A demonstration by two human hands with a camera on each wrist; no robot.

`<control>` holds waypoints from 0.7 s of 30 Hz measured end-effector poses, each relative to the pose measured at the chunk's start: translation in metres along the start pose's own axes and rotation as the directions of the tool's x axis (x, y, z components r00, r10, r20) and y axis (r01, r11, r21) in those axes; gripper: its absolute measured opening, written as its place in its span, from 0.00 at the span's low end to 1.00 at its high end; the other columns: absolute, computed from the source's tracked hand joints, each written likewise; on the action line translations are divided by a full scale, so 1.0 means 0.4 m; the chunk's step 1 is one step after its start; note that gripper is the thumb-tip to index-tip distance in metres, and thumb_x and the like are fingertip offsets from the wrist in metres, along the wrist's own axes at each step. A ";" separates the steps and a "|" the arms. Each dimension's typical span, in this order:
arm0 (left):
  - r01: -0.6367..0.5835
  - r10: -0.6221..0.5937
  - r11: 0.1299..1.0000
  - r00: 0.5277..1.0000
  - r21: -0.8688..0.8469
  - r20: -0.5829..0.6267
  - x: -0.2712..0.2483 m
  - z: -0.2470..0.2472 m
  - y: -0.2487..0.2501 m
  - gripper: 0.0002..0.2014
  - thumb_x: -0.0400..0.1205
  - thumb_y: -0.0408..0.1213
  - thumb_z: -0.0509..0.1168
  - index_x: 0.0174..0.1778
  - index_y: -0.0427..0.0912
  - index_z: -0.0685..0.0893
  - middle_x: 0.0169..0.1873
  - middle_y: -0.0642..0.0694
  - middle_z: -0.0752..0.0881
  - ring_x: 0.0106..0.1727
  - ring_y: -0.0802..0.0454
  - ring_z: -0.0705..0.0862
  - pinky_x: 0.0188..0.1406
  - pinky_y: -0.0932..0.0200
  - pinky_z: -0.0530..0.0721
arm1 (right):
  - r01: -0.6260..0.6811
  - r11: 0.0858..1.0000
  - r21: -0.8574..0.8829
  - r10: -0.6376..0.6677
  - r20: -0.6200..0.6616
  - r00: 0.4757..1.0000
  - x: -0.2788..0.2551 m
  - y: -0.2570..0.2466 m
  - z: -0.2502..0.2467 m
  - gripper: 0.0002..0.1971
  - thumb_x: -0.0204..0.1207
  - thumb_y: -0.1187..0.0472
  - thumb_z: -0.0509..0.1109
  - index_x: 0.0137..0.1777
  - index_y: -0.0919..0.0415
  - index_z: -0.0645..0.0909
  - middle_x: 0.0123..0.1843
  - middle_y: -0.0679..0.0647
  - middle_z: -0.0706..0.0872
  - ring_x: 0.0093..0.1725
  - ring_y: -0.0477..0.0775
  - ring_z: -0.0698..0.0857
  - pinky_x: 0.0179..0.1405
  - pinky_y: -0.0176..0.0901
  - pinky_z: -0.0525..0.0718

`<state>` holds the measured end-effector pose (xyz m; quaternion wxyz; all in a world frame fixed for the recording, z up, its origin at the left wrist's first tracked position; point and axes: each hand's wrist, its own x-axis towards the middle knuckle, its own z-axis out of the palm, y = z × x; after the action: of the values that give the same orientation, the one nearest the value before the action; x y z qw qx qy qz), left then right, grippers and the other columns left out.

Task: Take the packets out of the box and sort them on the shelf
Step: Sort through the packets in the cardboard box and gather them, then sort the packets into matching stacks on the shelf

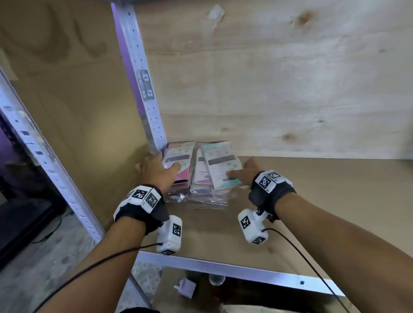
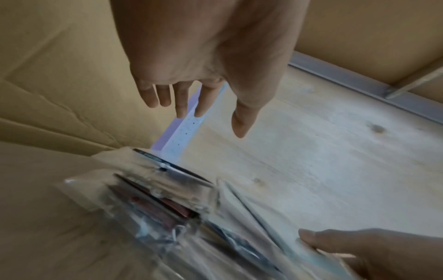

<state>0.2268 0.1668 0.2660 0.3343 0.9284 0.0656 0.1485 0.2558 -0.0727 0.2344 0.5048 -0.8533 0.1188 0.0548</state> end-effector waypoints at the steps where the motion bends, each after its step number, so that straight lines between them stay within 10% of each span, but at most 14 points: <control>1: -0.022 0.022 1.000 1.000 0.006 0.021 -0.014 0.002 0.019 0.28 0.78 0.52 0.67 0.75 0.48 0.78 0.70 0.40 0.82 0.73 0.36 0.76 0.77 0.43 0.70 | 0.007 1.000 0.015 -0.008 0.005 1.000 -0.016 0.006 -0.018 0.24 0.75 0.55 0.77 0.58 0.60 0.65 0.45 0.52 0.79 0.35 0.48 0.80 0.25 0.40 0.76; 5: -0.178 0.152 0.962 0.979 0.209 0.133 -0.067 0.021 0.114 0.36 0.82 0.44 0.68 0.86 0.47 0.62 0.83 0.42 0.68 0.83 0.39 0.62 0.83 0.46 0.60 | 0.079 0.974 0.211 -0.085 0.018 0.996 -0.098 0.034 -0.092 0.29 0.76 0.60 0.77 0.70 0.63 0.65 0.59 0.64 0.84 0.48 0.62 0.86 0.40 0.52 0.86; 8: -0.306 0.248 0.924 0.936 0.230 0.251 -0.119 0.050 0.190 0.40 0.80 0.39 0.70 0.87 0.51 0.58 0.82 0.44 0.67 0.82 0.41 0.61 0.82 0.46 0.61 | 0.100 0.898 0.428 -0.119 0.019 0.993 -0.184 0.049 -0.157 0.29 0.76 0.63 0.77 0.72 0.59 0.66 0.60 0.66 0.84 0.43 0.61 0.86 0.34 0.46 0.85; 13: -0.476 0.372 0.830 0.861 0.290 0.347 -0.223 0.101 0.314 0.34 0.79 0.37 0.71 0.82 0.58 0.70 0.81 0.47 0.68 0.80 0.42 0.61 0.80 0.52 0.57 | 0.111 0.810 0.575 -0.145 0.012 0.989 -0.332 0.086 -0.272 0.06 0.77 0.65 0.73 0.48 0.54 0.81 0.42 0.55 0.85 0.31 0.52 0.84 0.24 0.38 0.79; 16: -0.552 0.459 0.811 0.805 0.192 0.377 -0.275 0.122 0.372 0.23 0.79 0.35 0.72 0.71 0.53 0.84 0.70 0.46 0.83 0.74 0.43 0.74 0.76 0.55 0.66 | 0.097 0.775 0.624 -0.160 0.045 0.986 -0.407 0.118 -0.343 0.02 0.80 0.65 0.69 0.49 0.57 0.82 0.42 0.59 0.88 0.32 0.56 0.89 0.24 0.39 0.79; 21: -0.512 0.482 0.859 0.812 0.005 0.330 -0.353 0.148 0.440 0.07 0.79 0.39 0.73 0.51 0.43 0.89 0.41 0.43 0.88 0.44 0.43 0.86 0.41 0.63 0.74 | 0.055 0.700 0.712 -0.151 0.073 0.986 -0.476 0.174 -0.458 0.17 0.81 0.45 0.68 0.55 0.61 0.83 0.40 0.58 0.91 0.34 0.53 0.90 0.29 0.40 0.82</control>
<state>0.1158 -0.0353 0.3025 0.2460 0.9392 -0.2271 0.0765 0.0492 -0.2369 0.3046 0.8017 -0.5948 0.0507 0.0306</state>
